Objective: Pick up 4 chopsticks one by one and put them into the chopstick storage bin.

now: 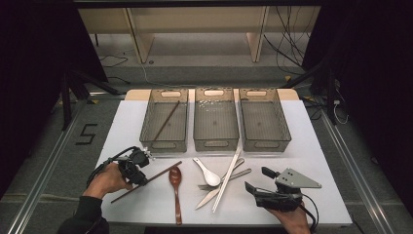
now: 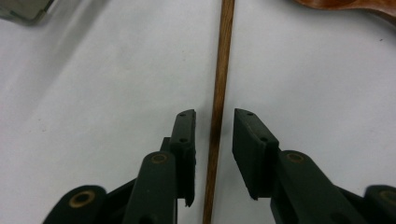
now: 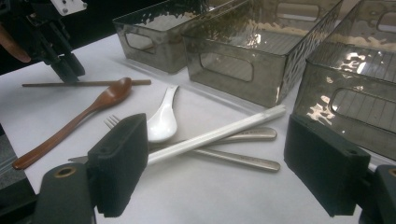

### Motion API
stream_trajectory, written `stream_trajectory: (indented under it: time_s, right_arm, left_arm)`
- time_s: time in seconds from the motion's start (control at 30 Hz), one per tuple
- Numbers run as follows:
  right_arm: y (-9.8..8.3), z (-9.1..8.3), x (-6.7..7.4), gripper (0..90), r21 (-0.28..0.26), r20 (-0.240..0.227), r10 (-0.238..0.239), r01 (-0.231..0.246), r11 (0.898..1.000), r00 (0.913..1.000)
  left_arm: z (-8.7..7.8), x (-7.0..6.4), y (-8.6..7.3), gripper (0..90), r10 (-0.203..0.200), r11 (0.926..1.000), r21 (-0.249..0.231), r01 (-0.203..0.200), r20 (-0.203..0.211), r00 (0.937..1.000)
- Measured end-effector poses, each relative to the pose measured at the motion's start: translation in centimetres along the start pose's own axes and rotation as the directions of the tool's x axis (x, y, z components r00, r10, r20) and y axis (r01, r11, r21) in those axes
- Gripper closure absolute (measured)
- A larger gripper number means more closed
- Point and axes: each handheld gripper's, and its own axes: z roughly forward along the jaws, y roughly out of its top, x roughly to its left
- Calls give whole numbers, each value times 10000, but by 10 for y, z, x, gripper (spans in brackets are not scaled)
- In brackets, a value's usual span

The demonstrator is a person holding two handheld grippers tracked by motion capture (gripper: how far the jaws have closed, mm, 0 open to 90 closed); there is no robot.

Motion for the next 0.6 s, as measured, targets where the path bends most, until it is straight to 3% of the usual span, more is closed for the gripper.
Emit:
stream_trajectory:
  time_s: [0.6]
  right_arm:
    - [0, 0, 0, 228, 8, -7, -6, 6, 10000, 10000]
  left_arm:
    - [9, 1, 0, 792, 129, 9996, 253, -130, 52, 9999]
